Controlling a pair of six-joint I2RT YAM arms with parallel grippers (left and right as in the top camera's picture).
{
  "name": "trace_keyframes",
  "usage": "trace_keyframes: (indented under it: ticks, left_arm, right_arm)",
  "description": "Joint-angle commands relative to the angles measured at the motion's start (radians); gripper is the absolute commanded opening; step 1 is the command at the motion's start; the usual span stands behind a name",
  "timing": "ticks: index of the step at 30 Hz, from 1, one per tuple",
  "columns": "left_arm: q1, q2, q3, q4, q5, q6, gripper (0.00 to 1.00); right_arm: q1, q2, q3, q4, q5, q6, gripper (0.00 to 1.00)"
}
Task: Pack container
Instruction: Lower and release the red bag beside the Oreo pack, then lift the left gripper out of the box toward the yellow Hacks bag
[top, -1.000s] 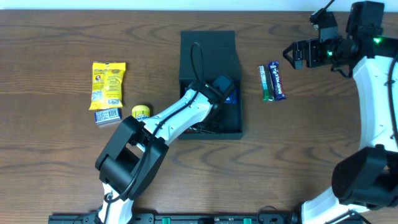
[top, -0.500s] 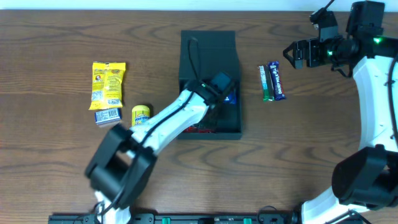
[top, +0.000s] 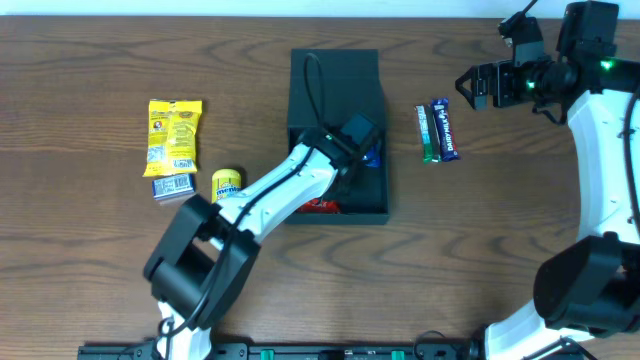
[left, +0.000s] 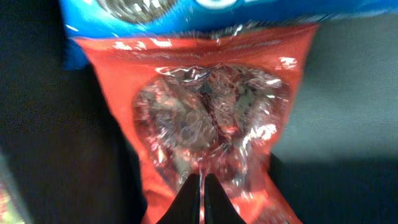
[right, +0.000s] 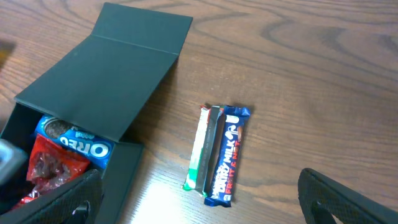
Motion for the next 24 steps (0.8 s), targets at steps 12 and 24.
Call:
trace_keyframes:
  ticks: [12, 24]
  left_arm:
    - [0.003, 0.068, -0.003, -0.061, -0.136, -0.039, 0.06]
    - [0.007, 0.063, 0.111, -0.123, -0.135, -0.066, 0.05]
  right_arm:
    - [-0.009, 0.013, 0.001, 0.000, -0.008, 0.009, 0.99]
    - [-0.009, 0.013, 0.001, -0.014, -0.008, 0.009, 0.99]
